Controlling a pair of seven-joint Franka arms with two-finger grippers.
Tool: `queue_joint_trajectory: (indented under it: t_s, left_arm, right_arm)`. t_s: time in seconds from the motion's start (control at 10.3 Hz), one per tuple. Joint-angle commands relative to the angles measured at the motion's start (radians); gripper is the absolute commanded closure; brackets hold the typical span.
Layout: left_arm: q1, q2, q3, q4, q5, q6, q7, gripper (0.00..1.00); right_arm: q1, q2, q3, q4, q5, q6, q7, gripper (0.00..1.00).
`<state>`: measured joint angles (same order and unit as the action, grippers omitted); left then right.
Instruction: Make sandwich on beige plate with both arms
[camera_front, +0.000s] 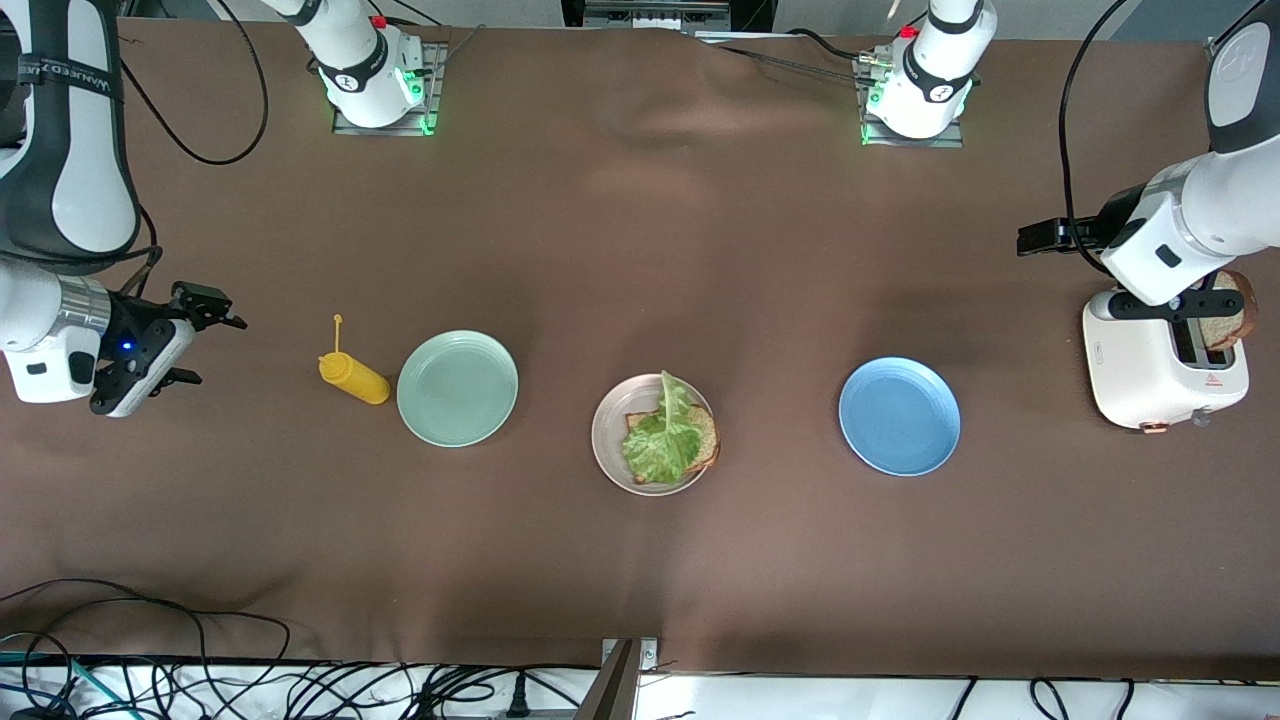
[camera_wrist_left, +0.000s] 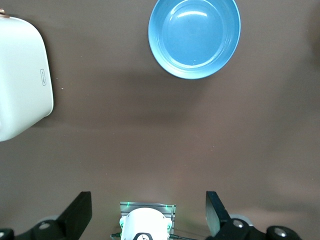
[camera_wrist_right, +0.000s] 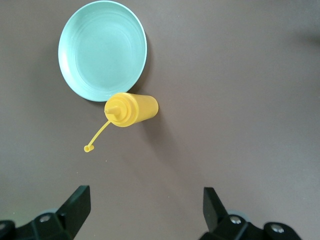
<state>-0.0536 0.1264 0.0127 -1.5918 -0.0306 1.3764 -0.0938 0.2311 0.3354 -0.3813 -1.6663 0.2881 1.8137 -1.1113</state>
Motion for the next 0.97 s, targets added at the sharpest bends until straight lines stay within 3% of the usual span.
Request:
queue_joint_trajectory:
  t_s: [0.0,0.49,0.88]
  left_arm:
    - [-0.002,-0.005,0.000,-0.002,0.021,-0.004,0.008,0.00]
    - [0.000,-0.002,0.000,-0.002,0.021,0.000,0.008,0.00]
    - [0.015,-0.001,0.000,0.003,0.021,0.000,0.009,0.00]
  right_arm:
    - [-0.009,0.020,-0.002,0.023,0.022,-0.013,-0.036,0.00]
    - [-0.050,0.048,-0.001,0.010,0.046,-0.005,-0.135,0.00]
    - [-0.143,0.152,-0.001,0.003,0.227,0.009,-0.417,0.00]
